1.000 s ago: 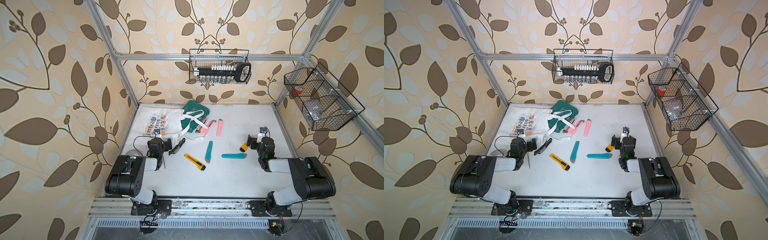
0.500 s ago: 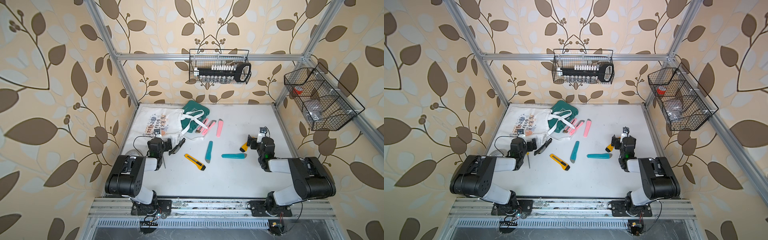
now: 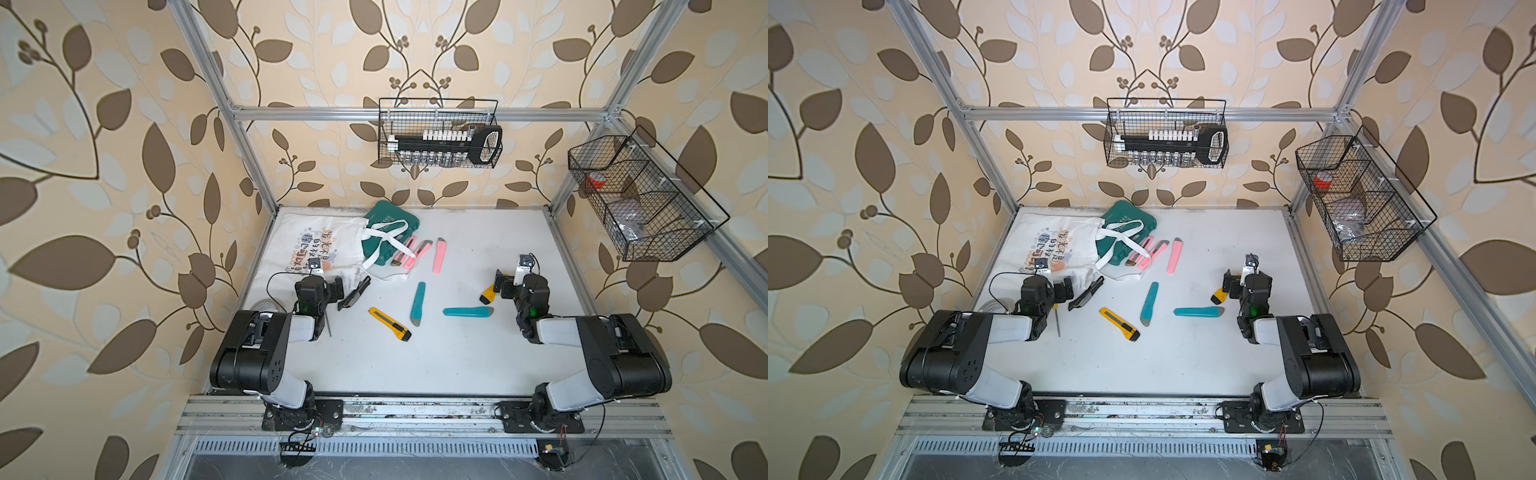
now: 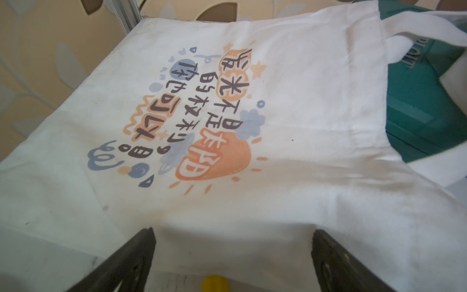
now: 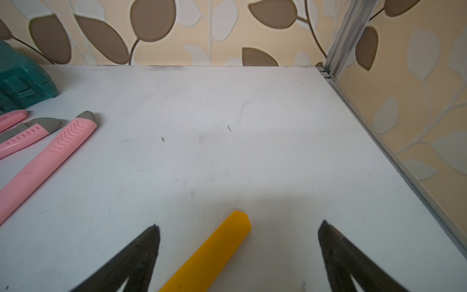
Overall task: Place the art knife into the pouch
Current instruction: Open the pouch at the center of the board.
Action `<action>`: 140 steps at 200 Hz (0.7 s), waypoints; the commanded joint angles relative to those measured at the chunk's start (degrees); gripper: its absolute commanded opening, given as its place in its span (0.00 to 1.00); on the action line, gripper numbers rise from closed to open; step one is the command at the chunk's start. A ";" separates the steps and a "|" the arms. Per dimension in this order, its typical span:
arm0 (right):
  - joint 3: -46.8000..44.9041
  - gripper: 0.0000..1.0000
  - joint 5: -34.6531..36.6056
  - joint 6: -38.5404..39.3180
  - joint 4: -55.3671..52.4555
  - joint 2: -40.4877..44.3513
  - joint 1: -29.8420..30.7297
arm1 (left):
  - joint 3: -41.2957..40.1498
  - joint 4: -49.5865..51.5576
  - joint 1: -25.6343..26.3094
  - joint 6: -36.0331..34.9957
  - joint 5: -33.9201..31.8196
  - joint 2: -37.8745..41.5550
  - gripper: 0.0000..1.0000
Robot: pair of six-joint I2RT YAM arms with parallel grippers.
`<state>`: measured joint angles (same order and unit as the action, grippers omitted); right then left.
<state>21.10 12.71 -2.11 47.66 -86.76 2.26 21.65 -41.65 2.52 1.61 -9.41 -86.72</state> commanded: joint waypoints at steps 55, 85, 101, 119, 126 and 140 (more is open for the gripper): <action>5.13 1.00 13.62 1.75 -12.37 6.08 5.96 | 20.82 31.97 2.90 1.09 -10.80 6.56 0.99; 20.28 1.00 27.02 -2.05 -33.92 6.34 9.77 | 31.61 42.75 8.93 -0.24 -16.61 6.73 0.99; 28.71 1.00 27.92 -9.76 -48.27 5.24 11.01 | 35.01 47.78 11.92 0.55 -17.47 5.94 0.99; 34.93 1.00 26.31 -17.42 -59.84 4.58 11.86 | 35.87 49.43 15.76 -0.15 -16.39 5.20 0.99; 36.13 0.99 25.17 -21.49 -63.99 5.11 11.98 | 36.56 50.70 16.94 -0.11 -15.83 4.56 0.99; 35.55 0.95 20.19 -24.08 -65.55 7.57 11.98 | 37.91 52.68 19.02 -0.46 -15.12 1.19 0.97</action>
<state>56.18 35.48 -15.20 -0.14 -81.69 14.00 57.30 1.93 18.48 1.80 -24.40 -81.67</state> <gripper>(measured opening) 0.973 0.988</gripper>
